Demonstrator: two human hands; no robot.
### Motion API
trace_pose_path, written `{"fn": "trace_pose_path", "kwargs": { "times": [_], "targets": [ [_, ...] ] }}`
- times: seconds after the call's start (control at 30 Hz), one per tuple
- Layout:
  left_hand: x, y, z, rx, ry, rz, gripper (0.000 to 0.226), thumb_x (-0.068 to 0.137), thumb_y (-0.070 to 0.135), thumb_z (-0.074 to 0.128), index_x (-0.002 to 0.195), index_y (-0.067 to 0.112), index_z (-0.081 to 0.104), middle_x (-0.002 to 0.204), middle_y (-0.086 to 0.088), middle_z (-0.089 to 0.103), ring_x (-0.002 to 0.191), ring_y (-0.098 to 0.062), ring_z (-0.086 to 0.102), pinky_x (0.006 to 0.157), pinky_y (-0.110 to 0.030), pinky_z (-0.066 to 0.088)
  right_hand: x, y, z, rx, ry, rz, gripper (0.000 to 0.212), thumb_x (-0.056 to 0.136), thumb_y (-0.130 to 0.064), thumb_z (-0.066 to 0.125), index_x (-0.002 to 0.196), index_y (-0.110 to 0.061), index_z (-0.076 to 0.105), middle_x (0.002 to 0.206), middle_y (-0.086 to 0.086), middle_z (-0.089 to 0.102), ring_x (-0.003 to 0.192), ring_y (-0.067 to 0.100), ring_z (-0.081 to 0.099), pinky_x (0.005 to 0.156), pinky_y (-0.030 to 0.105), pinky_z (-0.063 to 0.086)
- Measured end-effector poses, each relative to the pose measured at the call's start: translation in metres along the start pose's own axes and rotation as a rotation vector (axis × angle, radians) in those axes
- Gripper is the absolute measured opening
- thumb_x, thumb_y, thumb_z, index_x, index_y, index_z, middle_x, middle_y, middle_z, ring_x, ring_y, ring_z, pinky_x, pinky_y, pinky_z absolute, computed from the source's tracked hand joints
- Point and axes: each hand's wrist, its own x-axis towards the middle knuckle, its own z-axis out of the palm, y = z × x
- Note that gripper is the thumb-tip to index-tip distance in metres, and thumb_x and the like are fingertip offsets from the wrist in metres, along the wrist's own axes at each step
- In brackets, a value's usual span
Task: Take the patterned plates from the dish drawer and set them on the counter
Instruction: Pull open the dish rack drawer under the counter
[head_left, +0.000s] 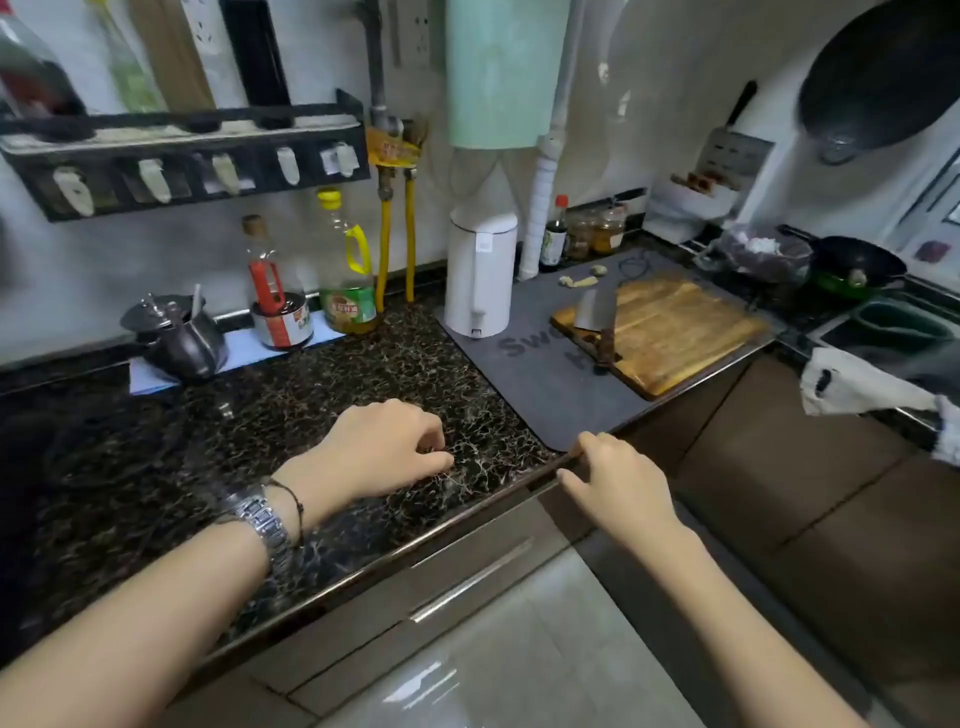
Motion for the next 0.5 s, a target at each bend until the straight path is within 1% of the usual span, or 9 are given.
{"fn": "trace_pose_path", "kwargs": {
  "times": [0.07,0.1,0.17,0.27,0.33,0.4,0.47,0.5],
  "targets": [
    [0.019,0.008,0.011,-0.022,0.008,-0.069,0.030,0.082,0.057,0.048,0.097,0.035,0.062,0.102,0.009,0.067,0.091,-0.016,0.062,0.076,-0.035,0.051,0.017,0.017,0.012,0.073,0.030,0.007,0.027,0.087,-0.040,0.057,0.092,-0.015,0.051,0.095,0.007,0.062,0.091,0.028,0.061,0.064,0.033,0.043],
    [0.028,0.014,0.018,-0.034,0.015,-0.098,0.030,0.082,0.056,0.049,0.096,0.034,0.063,0.102,0.008,0.067,0.092,-0.017,0.062,0.078,-0.036,0.052,0.026,0.028,0.022,0.094,0.019,-0.006,0.026,0.086,-0.040,0.058,0.093,-0.015,0.053,0.095,0.007,0.063,0.090,0.028,0.062,0.064,0.033,0.044],
    [0.046,0.029,0.032,-0.061,0.021,-0.174,0.029,0.082,0.055,0.049,0.096,0.034,0.063,0.102,0.006,0.068,0.092,-0.018,0.062,0.078,-0.037,0.052,0.040,0.046,0.037,0.148,-0.021,-0.006,0.026,0.085,-0.038,0.060,0.097,-0.015,0.056,0.098,0.006,0.064,0.090,0.026,0.063,0.064,0.031,0.043],
    [0.070,0.053,0.055,-0.094,0.040,-0.236,0.028,0.082,0.054,0.050,0.097,0.034,0.063,0.102,0.007,0.068,0.092,-0.018,0.062,0.073,-0.034,0.050,0.053,0.073,0.057,0.256,-0.056,0.019,0.030,0.083,-0.038,0.064,0.102,-0.016,0.059,0.102,0.005,0.065,0.093,0.024,0.063,0.065,0.030,0.043],
    [0.077,0.067,0.075,-0.125,0.112,-0.275,0.027,0.082,0.053,0.052,0.098,0.034,0.062,0.101,0.009,0.067,0.094,-0.017,0.061,0.073,-0.033,0.049,0.056,0.087,0.074,0.368,-0.123,0.052,0.035,0.081,-0.038,0.068,0.106,-0.016,0.059,0.104,0.004,0.066,0.096,0.023,0.063,0.070,0.031,0.046],
    [0.077,0.078,0.097,-0.155,0.255,-0.303,0.028,0.080,0.050,0.058,0.103,0.034,0.061,0.101,0.008,0.067,0.096,-0.016,0.061,0.076,-0.034,0.050,0.057,0.094,0.091,0.538,-0.194,0.105,0.042,0.077,-0.034,0.073,0.111,-0.015,0.058,0.108,0.003,0.065,0.099,0.020,0.062,0.078,0.032,0.049],
    [0.072,0.084,0.120,-0.164,0.350,-0.328,0.034,0.077,0.044,0.066,0.107,0.028,0.062,0.100,0.006,0.069,0.094,-0.018,0.062,0.077,-0.035,0.052,0.055,0.093,0.109,0.755,-0.261,0.208,0.053,0.072,-0.029,0.079,0.117,-0.012,0.055,0.110,0.004,0.063,0.099,0.018,0.059,0.085,0.032,0.049],
    [0.070,0.086,0.132,-0.164,0.375,-0.341,0.036,0.075,0.041,0.069,0.107,0.026,0.063,0.099,0.005,0.069,0.093,-0.018,0.062,0.077,-0.035,0.052,0.053,0.091,0.119,0.878,-0.300,0.279,0.060,0.070,-0.027,0.081,0.120,-0.010,0.054,0.111,0.004,0.061,0.099,0.017,0.058,0.085,0.030,0.047]
  ]
}}
